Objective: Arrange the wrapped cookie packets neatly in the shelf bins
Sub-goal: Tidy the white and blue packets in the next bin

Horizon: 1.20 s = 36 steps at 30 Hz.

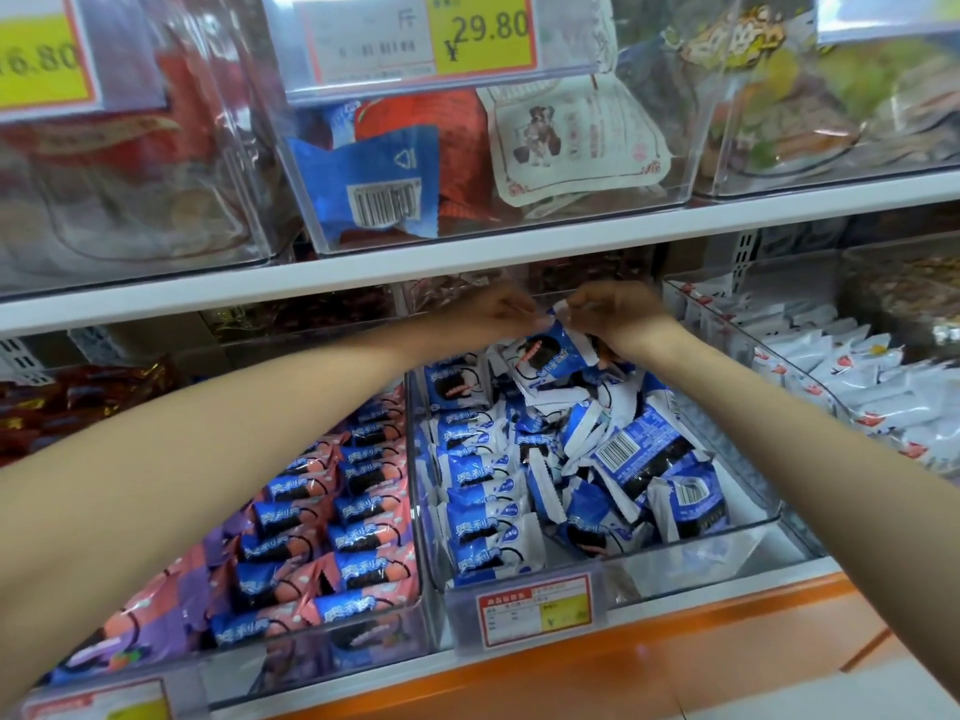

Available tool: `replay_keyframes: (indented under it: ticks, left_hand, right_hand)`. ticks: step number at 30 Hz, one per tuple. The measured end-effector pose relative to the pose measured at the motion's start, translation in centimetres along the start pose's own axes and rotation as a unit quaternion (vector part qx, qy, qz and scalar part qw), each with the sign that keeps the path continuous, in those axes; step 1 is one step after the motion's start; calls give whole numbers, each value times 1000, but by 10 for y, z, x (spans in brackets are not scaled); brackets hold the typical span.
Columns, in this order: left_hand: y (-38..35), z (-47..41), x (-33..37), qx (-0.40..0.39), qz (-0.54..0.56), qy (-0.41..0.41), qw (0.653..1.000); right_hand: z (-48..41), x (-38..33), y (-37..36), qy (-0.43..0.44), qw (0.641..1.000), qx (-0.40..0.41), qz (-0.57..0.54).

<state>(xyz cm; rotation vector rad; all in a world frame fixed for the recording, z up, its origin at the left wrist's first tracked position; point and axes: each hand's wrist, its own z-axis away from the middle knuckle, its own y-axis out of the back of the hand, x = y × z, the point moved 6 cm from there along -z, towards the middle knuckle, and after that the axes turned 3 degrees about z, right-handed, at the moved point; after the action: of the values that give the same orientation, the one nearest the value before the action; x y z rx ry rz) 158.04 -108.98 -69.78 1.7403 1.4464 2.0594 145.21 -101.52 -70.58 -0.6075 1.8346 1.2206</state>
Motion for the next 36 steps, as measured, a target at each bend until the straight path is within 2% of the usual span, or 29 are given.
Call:
replay_keyframes:
  ticks: [2,5,6,8,11,14,15,17,19,22,27,32,34,36]
  left_hand:
    - [-13,1,1,-34,-36,1,999]
    - [-2,-1,-6,29,-58,-4,998]
    - [6,-1,-11,51,-49,8,997]
    - [20,2,-19,76,-19,52,996]
    - [28,6,-25,49,-6,99,994]
    - [26,9,-26,2,-193,123,973]
    - [24,10,-24,-5,-240,115,964]
    - [21,9,-27,-16,-262,107,959]
    - [18,7,-33,-36,-247,109,962]
    - [12,5,-39,-78,-271,101,954]
    - [4,2,-46,-96,-315,75,941]
    - [-1,2,-48,-125,-329,95,931]
    - [2,2,-45,-120,-368,85,918]
    - [2,6,-39,-113,-450,72,883]
  right_hand:
    - [-1,-5,-2,18,1000,16,-9]
    - [-6,-2,2,24,998,43,-26]
    - [-8,1,3,24,999,42,-4]
    - [-5,3,-4,41,991,-26,129]
    - [8,9,-32,82,924,-152,342]
    - [12,8,-51,131,843,-161,496]
    - [12,8,-53,137,829,-158,519]
    - [11,7,-54,146,818,-147,537]
    - [10,5,-51,147,824,-137,530]
    - [9,2,-38,93,859,-140,484]
    - [6,4,-23,39,921,-159,353]
    - [11,6,-10,-5,971,-143,193]
    - [11,7,-6,-18,980,-140,138]
    - [10,8,-5,-26,985,-145,94]
